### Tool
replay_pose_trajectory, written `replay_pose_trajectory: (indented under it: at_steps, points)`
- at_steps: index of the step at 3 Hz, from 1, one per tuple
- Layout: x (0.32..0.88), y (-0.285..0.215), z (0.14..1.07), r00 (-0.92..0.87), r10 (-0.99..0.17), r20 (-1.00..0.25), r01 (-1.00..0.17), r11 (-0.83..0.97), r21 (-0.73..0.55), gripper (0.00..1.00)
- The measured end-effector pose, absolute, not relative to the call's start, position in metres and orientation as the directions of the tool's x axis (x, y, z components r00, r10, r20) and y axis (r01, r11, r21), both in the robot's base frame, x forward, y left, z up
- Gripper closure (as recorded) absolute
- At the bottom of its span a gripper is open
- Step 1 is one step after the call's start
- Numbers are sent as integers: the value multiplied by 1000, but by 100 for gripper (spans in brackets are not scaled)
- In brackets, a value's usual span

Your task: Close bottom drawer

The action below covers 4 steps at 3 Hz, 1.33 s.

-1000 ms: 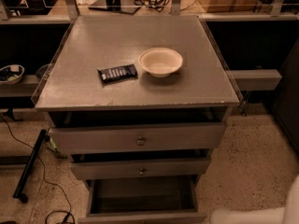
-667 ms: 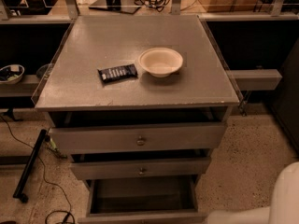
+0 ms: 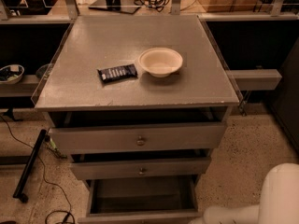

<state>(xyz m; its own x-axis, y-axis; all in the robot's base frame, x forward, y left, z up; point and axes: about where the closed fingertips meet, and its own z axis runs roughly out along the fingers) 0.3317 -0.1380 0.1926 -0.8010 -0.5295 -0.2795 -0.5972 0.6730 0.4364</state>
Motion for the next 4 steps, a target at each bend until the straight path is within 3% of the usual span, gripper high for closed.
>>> replay_pose_trajectory:
  at_steps: [1,4]
  points:
    - [378,-125,188,-799,-495,-342,-600,690,404,100]
    - [377,-130,141,-860,-418,-294,-511,722,467,100]
